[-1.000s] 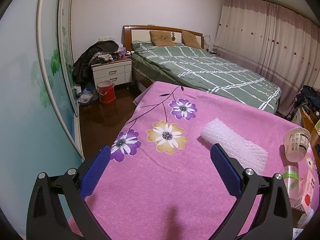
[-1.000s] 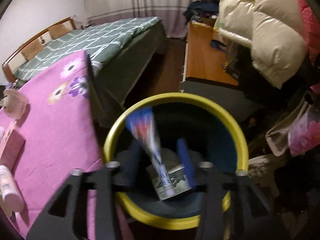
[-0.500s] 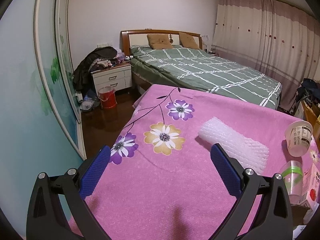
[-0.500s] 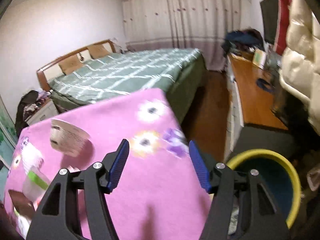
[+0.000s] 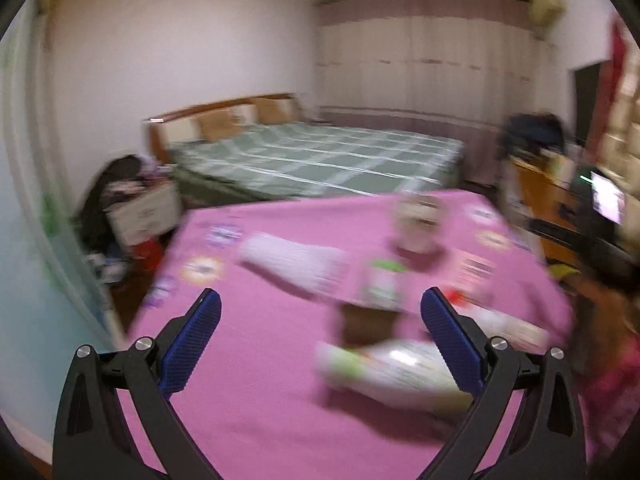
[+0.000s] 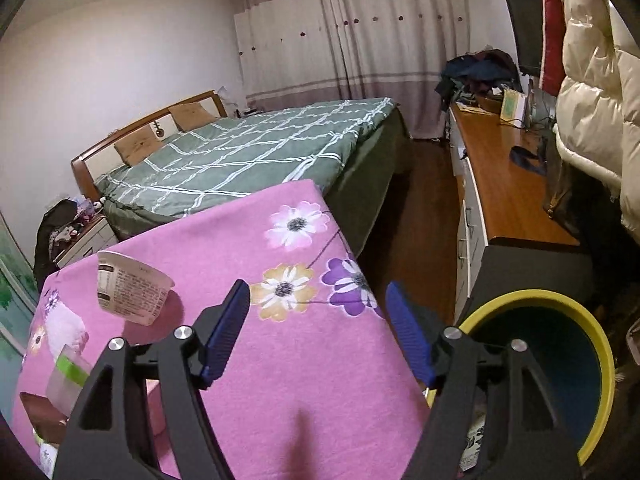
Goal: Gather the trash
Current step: 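Drop the wrapper into the yellow bin and return the right gripper to the table, then grasp the green coconut-water bottle with the left gripper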
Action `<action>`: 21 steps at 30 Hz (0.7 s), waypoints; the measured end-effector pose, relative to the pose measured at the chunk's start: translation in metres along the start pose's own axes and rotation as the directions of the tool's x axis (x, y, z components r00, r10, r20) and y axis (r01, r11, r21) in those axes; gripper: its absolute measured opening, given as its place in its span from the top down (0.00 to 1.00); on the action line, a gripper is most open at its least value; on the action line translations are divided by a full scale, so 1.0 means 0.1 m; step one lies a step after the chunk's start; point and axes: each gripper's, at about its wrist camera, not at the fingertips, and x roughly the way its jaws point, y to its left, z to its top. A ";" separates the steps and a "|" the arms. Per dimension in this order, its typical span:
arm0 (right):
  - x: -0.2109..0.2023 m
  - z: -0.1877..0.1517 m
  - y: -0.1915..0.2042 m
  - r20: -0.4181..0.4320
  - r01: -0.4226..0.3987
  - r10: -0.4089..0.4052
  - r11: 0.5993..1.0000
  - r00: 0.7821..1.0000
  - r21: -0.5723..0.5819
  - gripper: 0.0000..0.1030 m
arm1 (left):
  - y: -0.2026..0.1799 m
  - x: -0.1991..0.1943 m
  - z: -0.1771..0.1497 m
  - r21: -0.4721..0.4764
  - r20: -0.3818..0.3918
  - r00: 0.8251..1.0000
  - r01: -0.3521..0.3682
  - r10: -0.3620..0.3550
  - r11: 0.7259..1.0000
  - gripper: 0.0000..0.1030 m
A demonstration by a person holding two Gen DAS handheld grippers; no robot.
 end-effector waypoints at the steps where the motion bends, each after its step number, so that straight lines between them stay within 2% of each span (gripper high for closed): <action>1: -0.01 -0.01 0.00 0.002 -0.004 0.004 1.000 1.000 0.002 0.34 | -0.20 -0.08 -0.07 0.019 -0.017 0.999 0.051 -0.051 0.999 0.04; 3: -0.04 -0.01 0.00 0.009 -0.012 0.012 1.000 1.000 0.006 0.34 | -0.48 -0.14 -0.20 0.063 -0.033 0.993 0.115 -0.113 0.991 0.04; 5: -0.05 -0.01 0.00 0.010 -0.017 0.017 1.000 1.000 0.010 0.34 | -0.72 -0.08 -0.31 0.121 -0.064 0.994 0.095 -0.088 0.988 0.04; 8: -0.05 -0.02 0.01 0.008 -0.020 0.020 1.000 1.000 0.008 0.33 | -0.83 0.07 -0.42 0.102 -0.122 0.989 0.092 -0.079 0.991 0.04; 12: -0.03 -0.02 0.05 0.000 -0.021 0.021 1.000 1.000 -0.006 0.33 | -0.76 0.24 -0.51 0.062 -0.176 0.984 0.044 -0.032 0.997 0.04; 15: -0.02 -0.03 0.07 -0.004 -0.026 0.026 1.000 1.000 -0.014 0.33 | -0.63 0.30 -0.56 0.030 -0.208 0.978 0.037 -0.030 0.999 0.04; 18: -0.01 -0.03 0.07 -0.008 -0.028 0.028 1.000 1.000 -0.012 0.32 | -0.44 0.26 -0.60 0.040 -0.208 0.978 0.032 -0.023 0.999 0.04; 21: 0.00 -0.03 0.08 -0.016 -0.030 0.030 0.999 0.999 -0.010 0.31 | -0.13 0.18 -0.65 0.042 -0.214 0.976 -0.031 0.040 0.999 0.04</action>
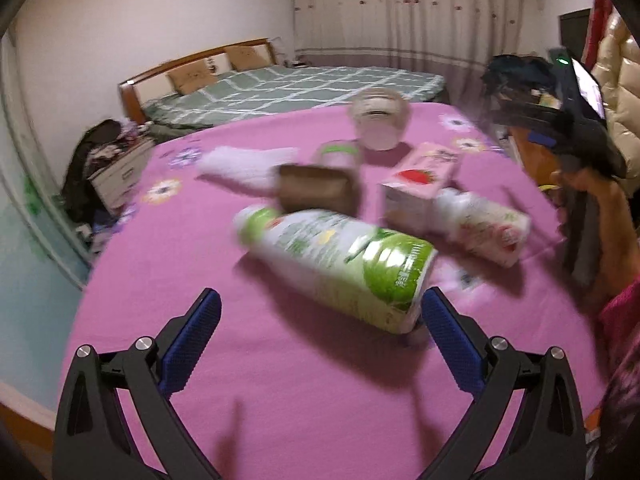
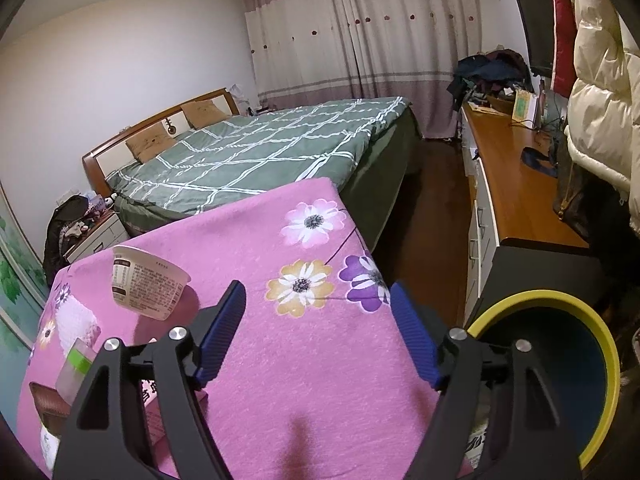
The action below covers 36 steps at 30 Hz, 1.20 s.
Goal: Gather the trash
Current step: 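Grasp the green coconut-water bottle with the left gripper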
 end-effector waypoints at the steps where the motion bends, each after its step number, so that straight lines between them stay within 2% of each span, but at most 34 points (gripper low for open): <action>1: 0.00 0.00 0.01 0.000 -0.003 0.003 1.000 1.000 0.000 0.30 | 0.13 -0.01 -0.02 -0.014 -0.011 0.999 -0.031 0.031 0.999 0.04; 5: -0.01 -0.01 0.03 0.000 -0.005 0.005 1.000 1.000 -0.008 0.30 | 0.69 0.01 -0.16 -0.087 -0.062 0.988 -0.149 0.144 0.985 0.04; 6: 0.00 -0.01 0.03 -0.001 -0.005 0.005 1.000 1.000 -0.008 0.30 | 0.79 0.00 -0.18 -0.108 -0.074 0.986 -0.154 0.147 0.982 0.04; 9: 0.01 -0.01 0.04 -0.006 -0.004 0.004 1.000 1.000 -0.010 0.30 | 1.04 -0.07 -0.21 -0.229 -0.095 0.994 -0.067 0.047 0.971 0.04; 10: 0.01 -0.01 0.04 -0.006 -0.005 0.005 1.000 1.000 -0.010 0.30 | 1.03 -0.09 -0.15 -0.245 -0.091 0.996 -0.006 -0.017 0.970 0.04; 12: 0.01 -0.02 0.04 -0.009 -0.003 0.003 1.000 1.000 -0.009 0.30 | 0.97 -0.10 -0.02 -0.232 -0.085 0.993 0.062 -0.084 0.971 0.04; 14: 0.02 -0.02 0.03 -0.012 -0.003 0.003 1.000 1.000 -0.008 0.30 | 0.87 -0.06 0.11 -0.197 -0.093 0.989 0.099 -0.119 0.975 0.04; 18: 0.03 -0.02 0.02 -0.015 -0.003 0.003 1.000 1.000 -0.009 0.30 | 0.69 0.01 0.31 -0.118 -0.107 0.989 0.091 -0.104 0.989 0.05; 21: 0.02 -0.02 0.01 -0.010 -0.013 0.013 1.000 1.000 -0.006 0.30 | 0.56 0.11 0.27 -0.124 -0.123 0.988 0.081 -0.097 0.989 0.12; 23: 0.02 -0.02 0.01 -0.010 -0.018 0.018 1.000 1.000 -0.001 0.29 | 0.52 0.18 0.17 -0.135 -0.141 0.986 0.075 -0.094 0.988 0.21; 26: 0.02 -0.02 0.01 -0.012 -0.026 0.026 1.000 1.000 0.001 0.29 | 0.54 0.30 0.05 -0.168 -0.160 0.982 0.068 -0.095 0.983 0.25; 30: 0.01 -0.01 0.02 -0.013 -0.025 0.025 1.000 1.000 -0.004 0.29 | 0.56 0.35 0.00 -0.192 -0.139 0.986 0.063 -0.091 0.979 0.27; 34: 0.01 -0.02 0.03 -0.020 -0.023 0.023 1.000 1.000 -0.004 0.29 | 0.51 0.36 0.02 -0.153 -0.105 0.992 0.051 -0.067 0.987 0.27; 36: 0.02 -0.01 0.03 -0.021 -0.021 0.021 1.000 1.000 -0.009 0.29 | 0.48 0.39 0.02 -0.146 -0.110 0.991 0.058 -0.074 0.988 0.31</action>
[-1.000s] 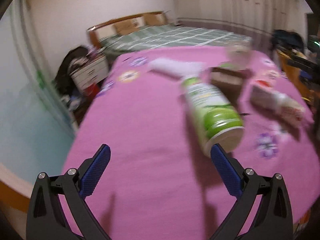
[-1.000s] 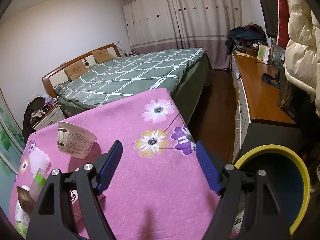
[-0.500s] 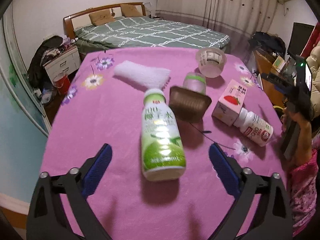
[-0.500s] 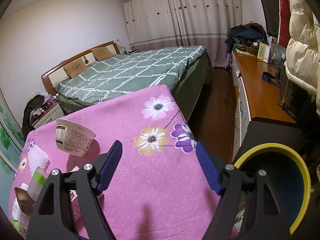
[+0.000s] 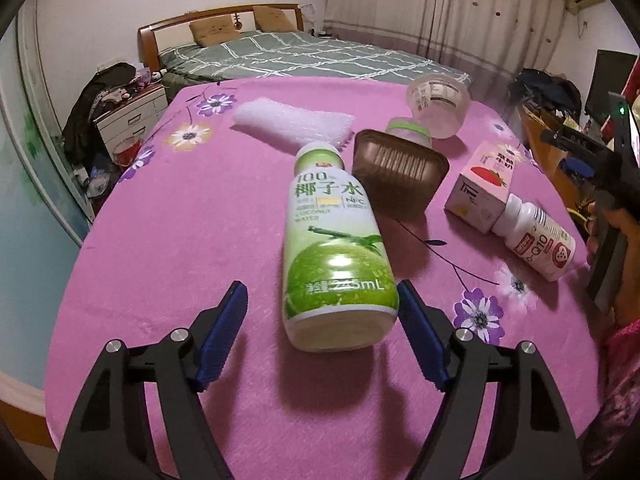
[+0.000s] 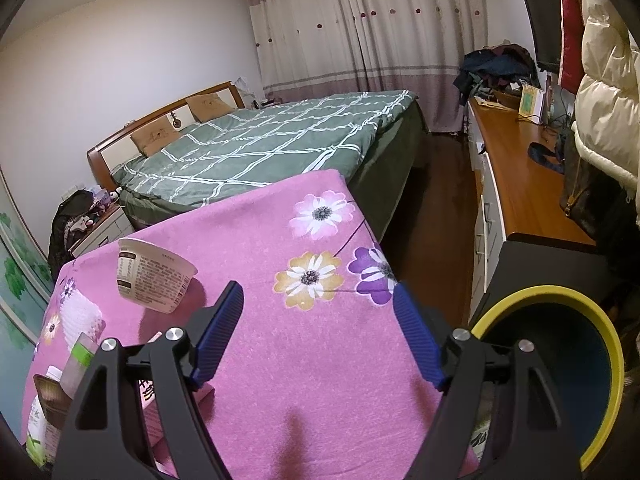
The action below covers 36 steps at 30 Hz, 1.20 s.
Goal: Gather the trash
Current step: 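Grasp the green coconut-water bottle with the left gripper, then carry the coconut-water bottle over the yellow bin and open the left gripper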
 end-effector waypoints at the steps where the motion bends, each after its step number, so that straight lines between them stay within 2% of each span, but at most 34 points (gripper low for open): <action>1: 0.00 0.00 0.00 -0.001 0.001 -0.001 1.000 1.000 -0.002 0.29 | 0.00 0.01 0.00 0.001 -0.006 1.000 0.005 -0.005 1.000 0.37; 3: 0.00 0.00 0.00 -0.002 0.001 -0.001 1.000 1.000 -0.002 0.29 | 0.02 0.03 0.00 -0.005 -0.007 1.000 0.018 -0.018 1.000 0.48; 4: 0.01 0.00 0.01 -0.001 0.001 -0.001 1.000 1.000 -0.003 0.29 | 0.03 0.04 0.00 -0.007 -0.005 1.000 0.019 -0.019 1.000 0.50; 12: 0.02 0.00 0.01 -0.006 0.001 -0.001 1.000 1.000 -0.010 0.29 | 0.12 -0.23 0.12 0.046 0.084 0.996 -0.024 0.020 0.999 0.50; 16: 0.02 -0.01 0.02 -0.011 0.003 -0.003 1.000 1.000 -0.015 0.29 | 0.18 -0.49 0.23 0.070 0.154 0.987 -0.060 0.049 0.996 0.50; 22: 0.03 -0.01 0.02 -0.013 0.003 -0.003 1.000 1.000 -0.014 0.29 | 0.22 -0.74 0.41 0.084 0.215 0.975 -0.069 0.050 0.994 0.50; 32: 0.04 -0.02 0.02 -0.019 0.003 -0.004 1.000 1.000 -0.022 0.29 | 0.21 -0.77 0.42 0.089 0.217 0.976 -0.057 0.037 0.994 0.50; 36: -0.05 0.00 -0.01 0.006 -0.009 0.009 1.000 1.000 -0.015 0.29 | 0.23 -0.82 0.44 0.082 0.214 0.977 -0.038 0.020 0.996 0.50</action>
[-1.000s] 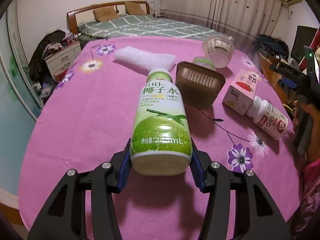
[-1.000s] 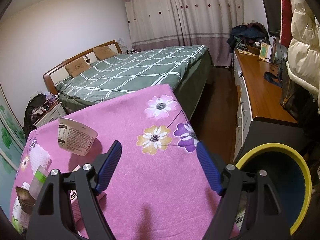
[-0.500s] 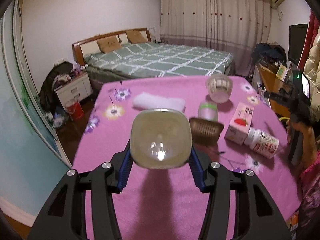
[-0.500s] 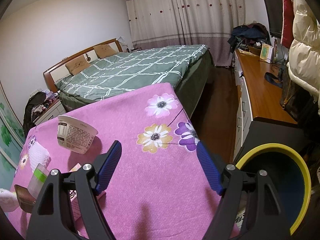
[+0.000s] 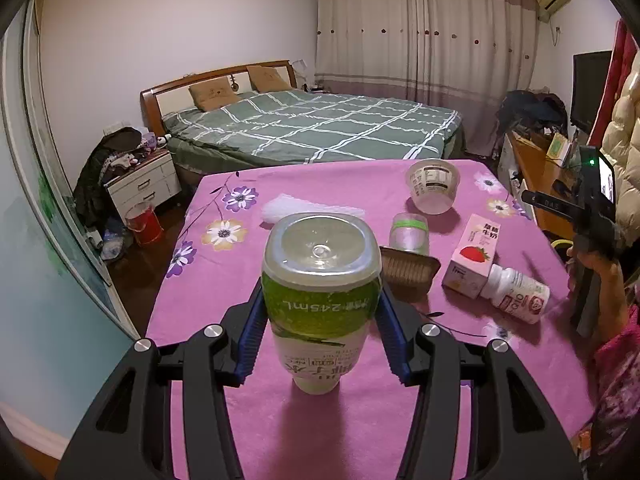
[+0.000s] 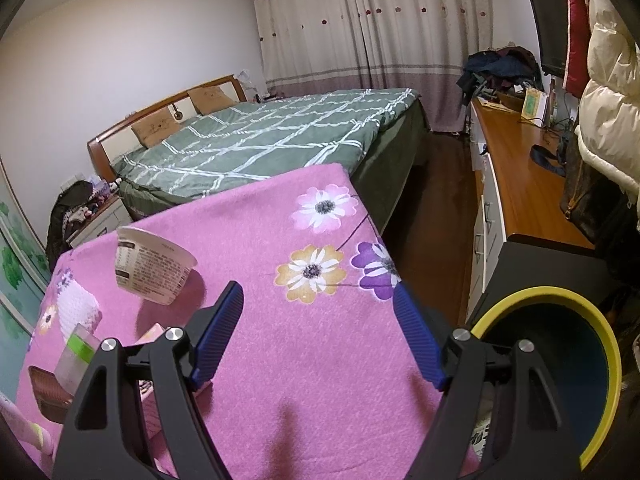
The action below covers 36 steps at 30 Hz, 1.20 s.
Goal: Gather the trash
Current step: 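Carry the coconut-water bottle over the yellow bin and open the left gripper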
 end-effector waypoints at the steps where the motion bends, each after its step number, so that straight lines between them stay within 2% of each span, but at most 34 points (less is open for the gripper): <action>1: -0.04 0.01 -0.02 0.005 -0.007 0.007 1.000 1.000 0.006 0.29 | 0.00 -0.03 0.02 0.000 0.004 1.000 0.003 -0.003 1.000 0.50; 5: -0.24 0.02 -0.12 0.006 -0.025 0.025 1.000 1.000 0.019 0.29 | -0.05 -0.18 0.13 0.023 0.037 0.999 0.006 -0.006 1.000 0.50; 9: -0.49 -0.01 -0.21 0.023 -0.006 0.007 1.000 1.000 -0.013 0.29 | -0.18 -0.29 0.27 0.057 0.061 0.998 0.029 -0.033 0.998 0.50; 14: -0.91 -0.12 -0.54 0.060 0.042 -0.042 0.999 0.997 -0.005 0.29 | -0.49 -0.39 0.53 0.114 0.076 0.987 0.131 -0.140 0.985 0.50; 18: -1.27 -0.28 -0.84 0.090 0.124 -0.124 0.992 0.988 0.008 0.29 | -0.90 -0.46 0.72 0.189 0.093 0.967 0.219 -0.239 0.957 0.50; 22: -1.60 -0.48 -1.19 0.098 0.193 -0.198 0.980 0.975 0.056 0.29 | -1.46 -0.42 0.93 0.251 0.081 0.925 0.342 -0.372 0.905 0.50; 26: -1.97 -0.73 -1.57 0.094 0.244 -0.258 0.961 0.962 0.131 0.29 | -2.14 -0.29 1.06 0.298 0.042 0.867 0.463 -0.496 0.835 0.50; 28: -2.08 -0.81 -1.69 0.091 0.263 -0.277 0.954 0.957 0.144 0.29 | -2.53 -0.19 1.09 0.312 0.000 0.832 0.526 -0.554 0.791 0.50; 30: -2.19 -0.88 -1.79 0.087 0.295 -0.310 0.944 0.947 0.145 0.29 | -2.88 -0.07 1.09 0.319 -0.043 0.803 0.575 -0.595 0.753 0.50; 33: -2.27 -0.95 -1.92 0.075 0.303 -0.319 0.937 0.945 0.172 0.29 | -3.39 0.17 1.02 0.316 -0.119 0.767 0.631 -0.630 0.708 0.50; 34: -2.27 -0.96 -1.93 0.074 0.306 -0.323 0.935 0.944 0.178 0.29 | -3.55 0.24 0.98 0.319 -0.142 0.759 0.643 -0.635 0.696 0.50; 36: -2.30 -1.00 -2.01 0.068 0.308 -0.326 0.931 0.943 0.194 0.29 | -3.82 0.40 0.87 0.324 -0.180 0.754 0.652 -0.632 0.685 0.50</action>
